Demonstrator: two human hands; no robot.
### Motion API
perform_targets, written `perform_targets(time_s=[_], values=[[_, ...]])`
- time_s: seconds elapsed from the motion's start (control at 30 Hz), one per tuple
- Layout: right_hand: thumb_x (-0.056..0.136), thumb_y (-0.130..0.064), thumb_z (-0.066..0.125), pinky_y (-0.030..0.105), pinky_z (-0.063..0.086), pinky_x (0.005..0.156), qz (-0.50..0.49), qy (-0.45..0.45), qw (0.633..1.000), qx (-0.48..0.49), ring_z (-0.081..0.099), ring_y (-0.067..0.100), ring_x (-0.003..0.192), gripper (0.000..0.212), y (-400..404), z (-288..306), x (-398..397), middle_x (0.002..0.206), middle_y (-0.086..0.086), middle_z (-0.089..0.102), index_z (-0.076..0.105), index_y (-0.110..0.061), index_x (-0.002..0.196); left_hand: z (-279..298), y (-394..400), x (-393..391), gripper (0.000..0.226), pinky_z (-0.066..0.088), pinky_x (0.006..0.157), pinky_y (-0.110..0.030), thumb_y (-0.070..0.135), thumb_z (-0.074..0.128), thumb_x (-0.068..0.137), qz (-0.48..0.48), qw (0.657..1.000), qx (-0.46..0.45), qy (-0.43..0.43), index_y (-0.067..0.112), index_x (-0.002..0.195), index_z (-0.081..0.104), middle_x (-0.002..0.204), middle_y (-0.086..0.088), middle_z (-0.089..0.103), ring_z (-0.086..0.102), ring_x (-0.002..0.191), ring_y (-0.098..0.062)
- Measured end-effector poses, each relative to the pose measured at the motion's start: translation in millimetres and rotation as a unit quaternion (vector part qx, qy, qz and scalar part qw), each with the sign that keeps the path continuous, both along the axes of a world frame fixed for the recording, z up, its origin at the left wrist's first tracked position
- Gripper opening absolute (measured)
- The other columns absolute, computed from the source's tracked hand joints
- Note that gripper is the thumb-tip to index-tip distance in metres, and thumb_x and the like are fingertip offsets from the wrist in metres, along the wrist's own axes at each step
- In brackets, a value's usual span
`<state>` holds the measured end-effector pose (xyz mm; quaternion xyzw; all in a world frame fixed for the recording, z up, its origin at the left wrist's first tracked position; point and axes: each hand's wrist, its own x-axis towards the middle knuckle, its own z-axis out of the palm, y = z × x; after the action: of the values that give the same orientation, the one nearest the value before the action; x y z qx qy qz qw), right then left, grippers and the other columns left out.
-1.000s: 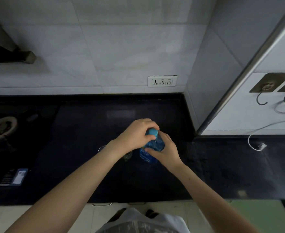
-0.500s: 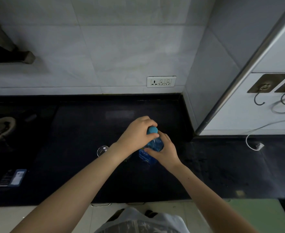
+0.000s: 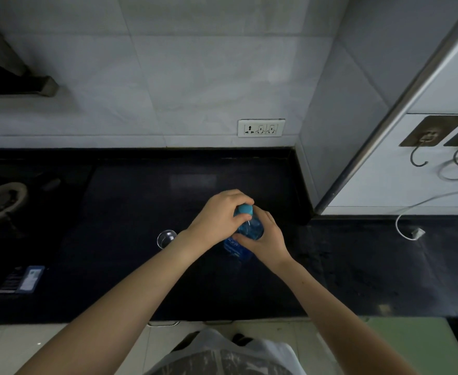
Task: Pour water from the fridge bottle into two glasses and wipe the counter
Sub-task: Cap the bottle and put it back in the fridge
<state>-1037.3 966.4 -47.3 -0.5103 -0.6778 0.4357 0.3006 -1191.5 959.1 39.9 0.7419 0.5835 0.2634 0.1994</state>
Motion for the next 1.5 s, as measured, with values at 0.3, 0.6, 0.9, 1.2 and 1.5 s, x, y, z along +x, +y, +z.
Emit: perform_targets(time_s=[0.3, 0.6, 0.9, 1.2, 1.5], values=[[0.074, -0.026, 0.083, 0.015, 0.047, 0.087, 0.0, 0.006, 1.0, -0.001, 0.053, -0.003, 0.109, 0.071, -0.5, 2.2, -0.8, 0.122, -0.014, 0.051, 0.047, -0.029, 0.135, 1.9, 3.0, -7.7, 0.048, 0.037, 0.103, -0.018, 0.005, 0.065, 0.085, -0.068, 0.996, -0.064, -0.004, 0.022, 0.128, 0.057, 0.133, 0.009, 0.053, 0.047, 0.122, -0.002], [0.074, -0.026, 0.083, 0.003, 0.043, 0.08, 0.001, -0.006, 1.0, 0.001, 0.05, -0.009, 0.109, 0.076, -0.4, 1.7, -0.4, 0.126, -0.011, 0.05, 0.044, -0.026, 0.139, 5.0, 4.0, -3.7, 0.035, 0.04, 0.098, -0.025, 0.017, 0.061, 0.09, -0.059, 0.995, -0.045, 0.063, 0.02, 0.125, 0.058, 0.12, 0.006, 0.056, 0.05, 0.112, -0.008], [0.075, -0.027, 0.082, 0.009, 0.044, 0.082, 0.005, -0.005, 1.0, 0.0, 0.052, -0.001, 0.111, 0.078, -0.5, 0.8, 0.0, 0.125, -0.01, 0.05, 0.043, -0.025, 0.141, 4.3, 1.5, 1.0, 0.033, 0.036, 0.091, -0.019, 0.025, 0.067, 0.087, -0.011, 0.998, -0.013, 0.062, 0.017, 0.118, 0.061, 0.111, 0.005, 0.057, 0.05, 0.107, -0.008], [0.075, -0.026, 0.082, 0.003, 0.044, 0.077, 0.001, -0.008, 1.0, -0.006, 0.052, -0.007, 0.106, 0.073, -0.8, 3.9, -0.6, 0.123, -0.011, 0.051, 0.045, -0.026, 0.139, 6.0, 5.1, -0.5, 0.033, 0.037, 0.096, -0.022, 0.019, 0.066, 0.087, -0.038, 0.997, -0.036, 0.064, 0.019, 0.12, 0.062, 0.117, 0.006, 0.059, 0.05, 0.111, -0.008], [0.075, -0.027, 0.082, 0.003, 0.042, 0.076, 0.0, -0.018, 1.0, -0.006, 0.051, -0.006, 0.106, 0.078, -0.5, 3.2, -0.9, 0.126, -0.012, 0.049, 0.042, -0.025, 0.142, 7.1, 3.7, 2.2, 0.035, 0.035, 0.088, -0.019, 0.029, 0.065, 0.088, -0.007, 0.996, -0.027, 0.086, 0.018, 0.121, 0.061, 0.113, 0.004, 0.057, 0.05, 0.107, -0.009]])
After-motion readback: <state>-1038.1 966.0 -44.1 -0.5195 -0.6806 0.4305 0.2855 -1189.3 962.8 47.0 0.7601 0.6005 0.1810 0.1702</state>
